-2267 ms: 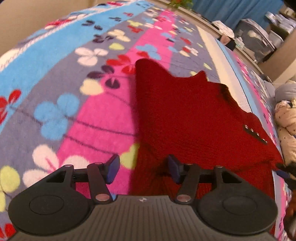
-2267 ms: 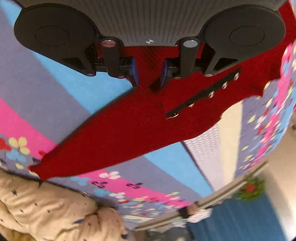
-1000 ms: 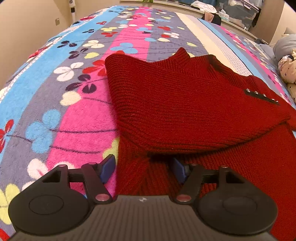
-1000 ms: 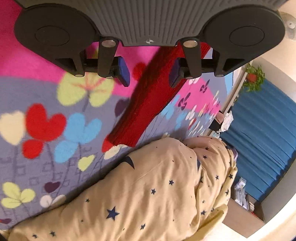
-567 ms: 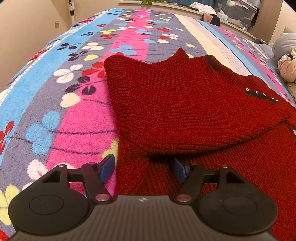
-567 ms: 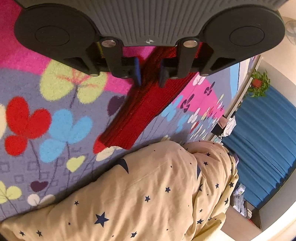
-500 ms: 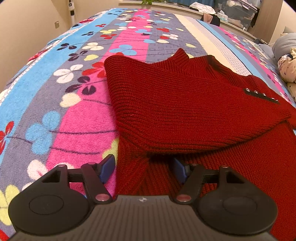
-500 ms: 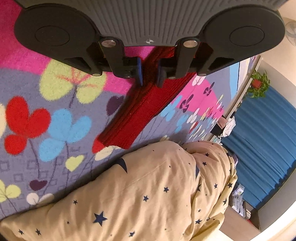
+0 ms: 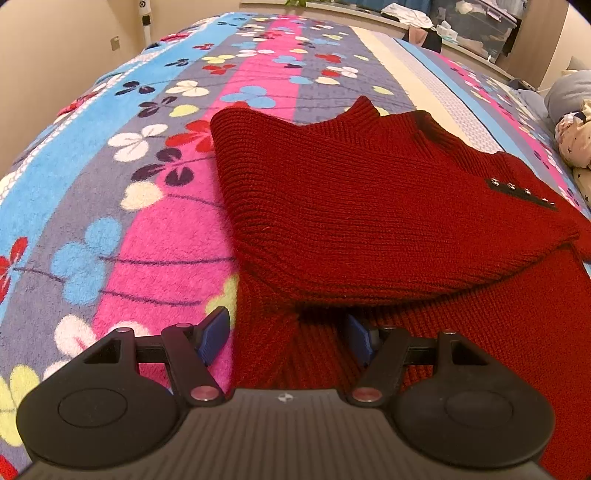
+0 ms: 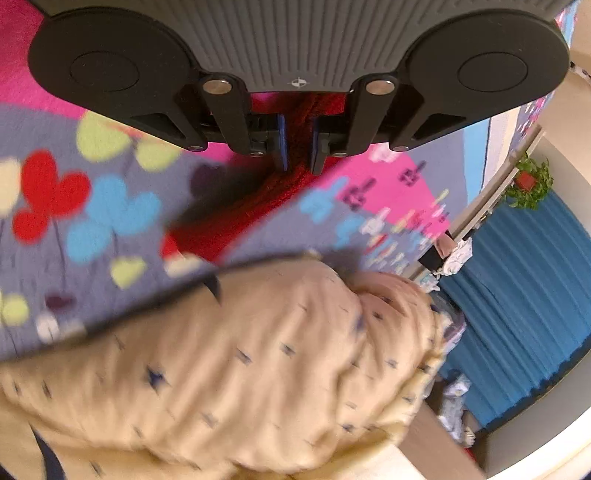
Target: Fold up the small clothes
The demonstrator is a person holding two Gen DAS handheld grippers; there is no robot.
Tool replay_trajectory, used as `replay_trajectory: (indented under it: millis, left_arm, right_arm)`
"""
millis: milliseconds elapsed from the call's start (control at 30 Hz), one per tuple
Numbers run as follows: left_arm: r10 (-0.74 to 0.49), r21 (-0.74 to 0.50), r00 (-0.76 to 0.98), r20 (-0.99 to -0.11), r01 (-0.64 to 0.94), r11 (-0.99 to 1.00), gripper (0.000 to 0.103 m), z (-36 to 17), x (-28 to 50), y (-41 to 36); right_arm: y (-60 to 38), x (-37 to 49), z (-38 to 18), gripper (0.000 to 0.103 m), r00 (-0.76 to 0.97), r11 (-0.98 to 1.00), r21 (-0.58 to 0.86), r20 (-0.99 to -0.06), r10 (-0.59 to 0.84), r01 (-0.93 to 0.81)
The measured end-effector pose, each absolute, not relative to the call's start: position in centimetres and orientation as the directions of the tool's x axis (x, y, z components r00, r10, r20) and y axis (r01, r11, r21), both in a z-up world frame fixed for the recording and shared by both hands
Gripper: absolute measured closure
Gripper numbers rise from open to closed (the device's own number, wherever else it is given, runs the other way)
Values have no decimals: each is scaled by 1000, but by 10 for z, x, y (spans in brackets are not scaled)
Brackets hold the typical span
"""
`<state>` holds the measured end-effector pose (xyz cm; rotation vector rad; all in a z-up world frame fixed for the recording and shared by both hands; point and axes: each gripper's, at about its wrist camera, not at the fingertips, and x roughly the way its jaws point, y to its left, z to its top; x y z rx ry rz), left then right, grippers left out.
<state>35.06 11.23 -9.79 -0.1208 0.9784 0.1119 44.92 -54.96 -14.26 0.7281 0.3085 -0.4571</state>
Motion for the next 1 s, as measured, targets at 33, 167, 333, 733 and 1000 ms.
replay_trajectory:
  millis: [33, 167, 333, 733, 1000]
  left_arm:
    - [37, -56, 552, -833, -151, 987, 30, -98, 351, 113]
    - [28, -81, 548, -836, -173, 982, 30, -95, 352, 120]
    - [39, -108, 546, -837, -234, 966, 30, -86, 349, 137]
    - [-114, -358, 669, -734, -239, 903, 32, -39, 338, 172]
    - [-396, -676, 665, -633, -227, 701, 44, -89, 357, 174]
  right_arm:
    - [-535, 452, -125, 91, 867, 716, 506, -395, -304, 482]
    - [-418, 453, -46, 91, 968, 976, 96, -177, -177, 196]
    - [-234, 404, -16, 90, 957, 942, -169, -71, 283, -291]
    - [-107, 341, -96, 70, 658, 726, -146, -567, 496, -672]
    - [-228, 307, -40, 66, 745, 918, 41, -571, 346, -395]
